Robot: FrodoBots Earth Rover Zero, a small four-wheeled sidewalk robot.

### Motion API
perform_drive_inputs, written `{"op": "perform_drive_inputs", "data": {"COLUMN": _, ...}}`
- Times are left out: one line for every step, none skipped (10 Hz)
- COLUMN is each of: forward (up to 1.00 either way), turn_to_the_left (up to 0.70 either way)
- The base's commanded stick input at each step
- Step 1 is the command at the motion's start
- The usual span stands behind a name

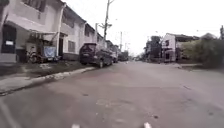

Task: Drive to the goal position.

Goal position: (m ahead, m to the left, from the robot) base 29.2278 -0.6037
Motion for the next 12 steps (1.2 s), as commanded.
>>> {"op": "perform_drive_inputs", "data": {"forward": 0.70, "turn_to_the_left": -0.17}}
{"op": "perform_drive_inputs", "data": {"forward": 0.70, "turn_to_the_left": -0.02}}
{"op": "perform_drive_inputs", "data": {"forward": 0.70, "turn_to_the_left": 0.00}}
{"op": "perform_drive_inputs", "data": {"forward": 0.70, "turn_to_the_left": 0.00}}
{"op": "perform_drive_inputs", "data": {"forward": 0.70, "turn_to_the_left": 0.00}}
{"op": "perform_drive_inputs", "data": {"forward": 0.70, "turn_to_the_left": 0.00}}
{"op": "perform_drive_inputs", "data": {"forward": 0.70, "turn_to_the_left": 0.00}}
{"op": "perform_drive_inputs", "data": {"forward": 0.70, "turn_to_the_left": 0.00}}
{"op": "perform_drive_inputs", "data": {"forward": 0.70, "turn_to_the_left": 0.00}}
{"op": "perform_drive_inputs", "data": {"forward": 0.70, "turn_to_the_left": 0.00}}
{"op": "perform_drive_inputs", "data": {"forward": 0.70, "turn_to_the_left": 0.00}}
{"op": "perform_drive_inputs", "data": {"forward": 0.70, "turn_to_the_left": 0.00}}
